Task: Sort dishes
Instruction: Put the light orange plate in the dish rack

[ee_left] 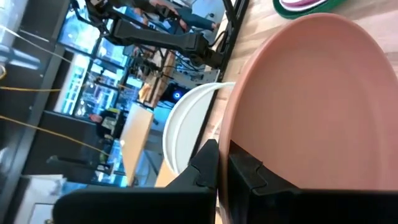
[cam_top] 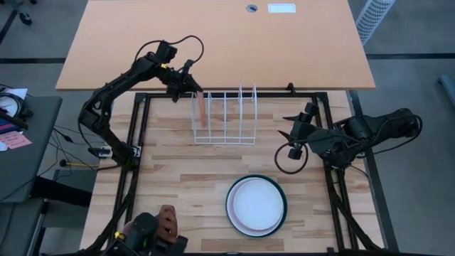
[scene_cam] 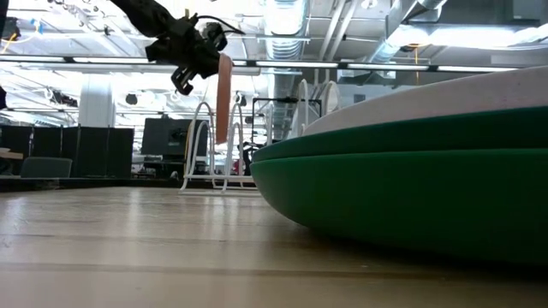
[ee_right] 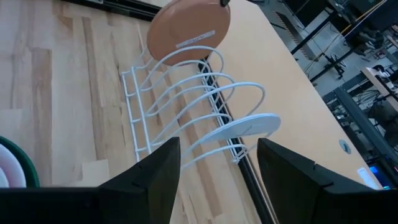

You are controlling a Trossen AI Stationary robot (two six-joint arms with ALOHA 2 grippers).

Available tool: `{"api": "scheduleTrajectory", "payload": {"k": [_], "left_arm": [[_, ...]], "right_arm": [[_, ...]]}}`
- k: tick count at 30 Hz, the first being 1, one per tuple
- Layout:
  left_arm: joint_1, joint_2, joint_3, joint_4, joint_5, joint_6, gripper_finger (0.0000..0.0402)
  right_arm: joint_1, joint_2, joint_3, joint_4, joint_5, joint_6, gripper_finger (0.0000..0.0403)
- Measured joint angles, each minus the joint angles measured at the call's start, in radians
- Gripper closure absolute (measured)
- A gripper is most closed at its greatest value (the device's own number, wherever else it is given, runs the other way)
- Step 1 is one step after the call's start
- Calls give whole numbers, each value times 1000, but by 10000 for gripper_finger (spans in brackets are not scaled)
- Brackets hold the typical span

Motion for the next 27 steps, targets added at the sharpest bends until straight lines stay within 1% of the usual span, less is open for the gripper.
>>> {"api": "scheduleTrajectory", "payload": {"k": [6,14,18,23,27], "left_arm": [[2,0,0,-96,-1,44,398],[-1,0,-7,-105,-57,37,388],[-20,0,-7,-104,-115,2,388],[-47,0,-8,-109,-228,-15,388],[-72,0,-8,-114,-256,-17,388]], "right_arm": [[2,0,0,0,0,0,186],[2,0,0,3,0,-4,186],[0,0,0,19,-1,-22,186],[0,0,0,47,-1,-47,186],[0,0,0,49,-2,-53,186]]}}
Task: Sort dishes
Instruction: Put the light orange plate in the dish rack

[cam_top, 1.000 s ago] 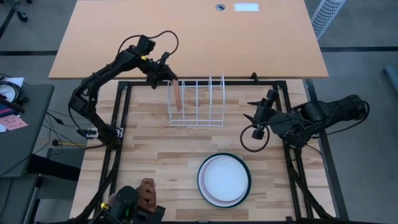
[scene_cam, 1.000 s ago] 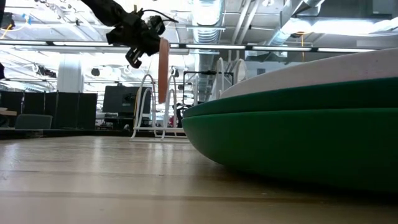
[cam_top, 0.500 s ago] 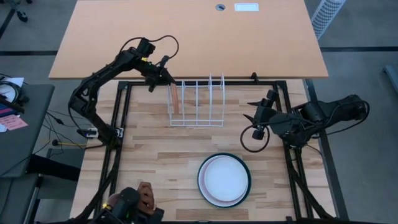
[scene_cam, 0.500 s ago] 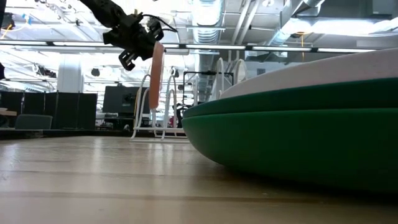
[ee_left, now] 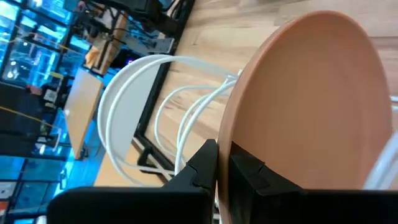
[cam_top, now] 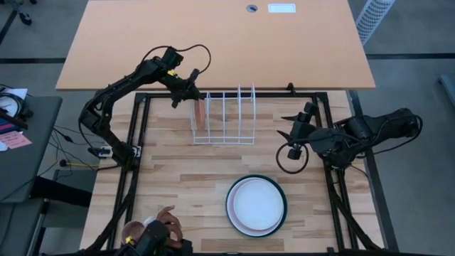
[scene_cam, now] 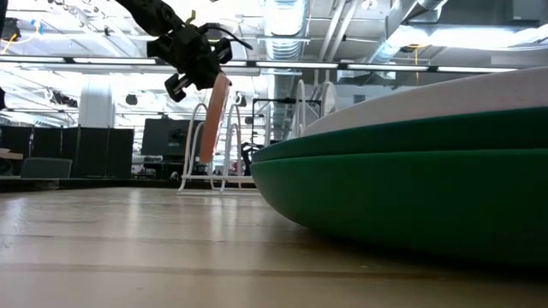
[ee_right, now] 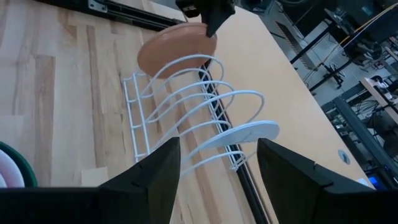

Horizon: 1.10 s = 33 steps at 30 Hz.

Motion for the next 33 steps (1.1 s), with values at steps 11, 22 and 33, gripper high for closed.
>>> {"api": "scheduleTrajectory", "payload": {"k": [11,22,33], "left_arm": [[-50,0,0,-3,-77,-53,388],[-87,0,-1,-2,-137,-99,388],[-87,0,-1,-1,-178,-95,348]], "right_arm": [[0,0,0,-1,-27,-2,186],[0,0,0,-1,-27,-3,186],[0,0,0,-1,-27,-3,186]]}}
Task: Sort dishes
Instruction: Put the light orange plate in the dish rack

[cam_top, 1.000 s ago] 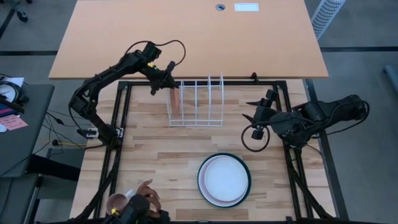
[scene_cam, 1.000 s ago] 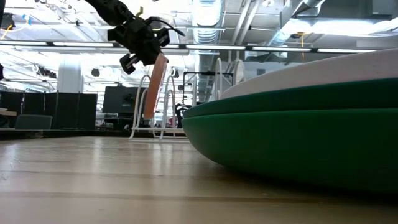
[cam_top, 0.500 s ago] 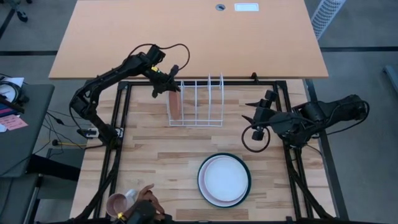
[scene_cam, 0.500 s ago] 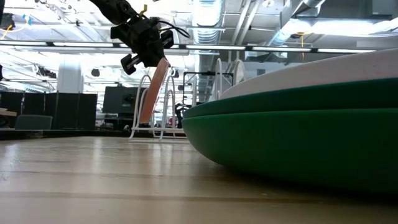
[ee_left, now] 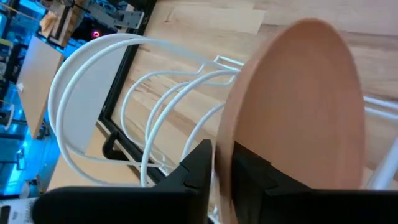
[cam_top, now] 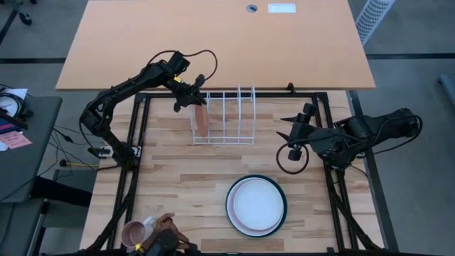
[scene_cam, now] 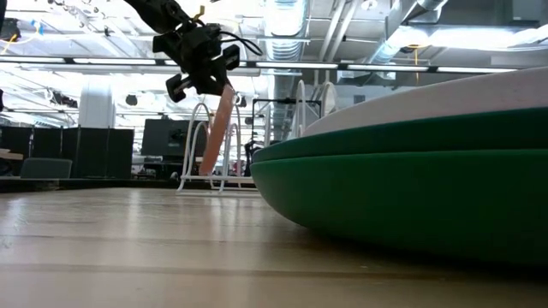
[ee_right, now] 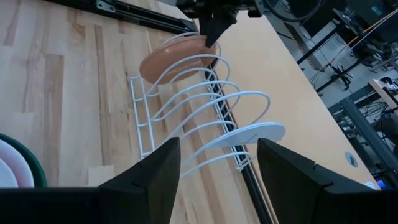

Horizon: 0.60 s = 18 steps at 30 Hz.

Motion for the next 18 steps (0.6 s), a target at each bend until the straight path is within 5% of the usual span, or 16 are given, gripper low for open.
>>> {"api": "scheduleTrajectory", "payload": {"k": [7,18], "left_arm": [[0,0,0,0,-31,-21,315],[-23,0,0,-12,-125,-132,314]], "right_arm": [[0,0,0,0,0,-1,186],[0,0,0,0,0,-5,186]]}}
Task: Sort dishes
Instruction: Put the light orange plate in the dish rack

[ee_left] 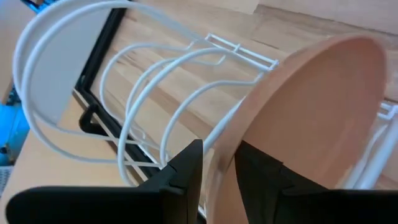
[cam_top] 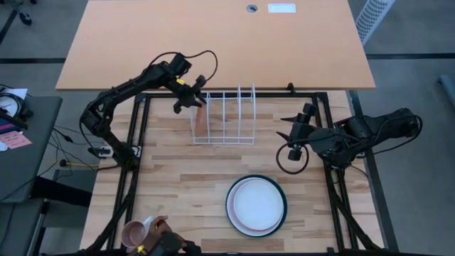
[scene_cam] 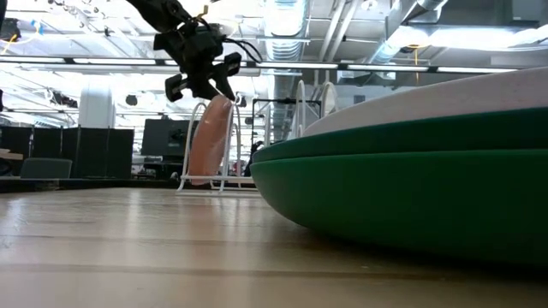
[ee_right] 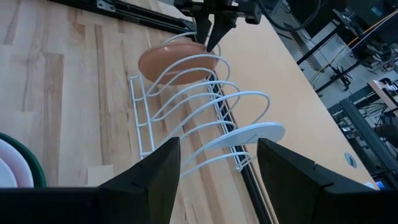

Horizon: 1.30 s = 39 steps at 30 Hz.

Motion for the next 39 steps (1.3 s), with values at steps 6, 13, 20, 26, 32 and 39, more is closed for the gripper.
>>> {"api": "scheduleTrajectory", "payload": {"k": [6,13,20,26,32,39], "left_arm": [[-9,0,0,-3,-52,-23,314],[-10,0,0,-3,-90,-57,314],[-10,0,0,6,-149,-60,314],[-10,-1,8,16,-157,-101,314],[-18,-2,22,34,-192,-111,314],[-67,-47,82,43,-339,-275,316]], "right_arm": [[0,0,0,0,0,-3,186],[0,0,0,0,0,-7,186],[0,0,0,0,0,-9,186],[0,0,0,-3,0,-10,186],[0,0,0,-3,0,-10,186],[0,0,0,-7,0,-10,186]]}}
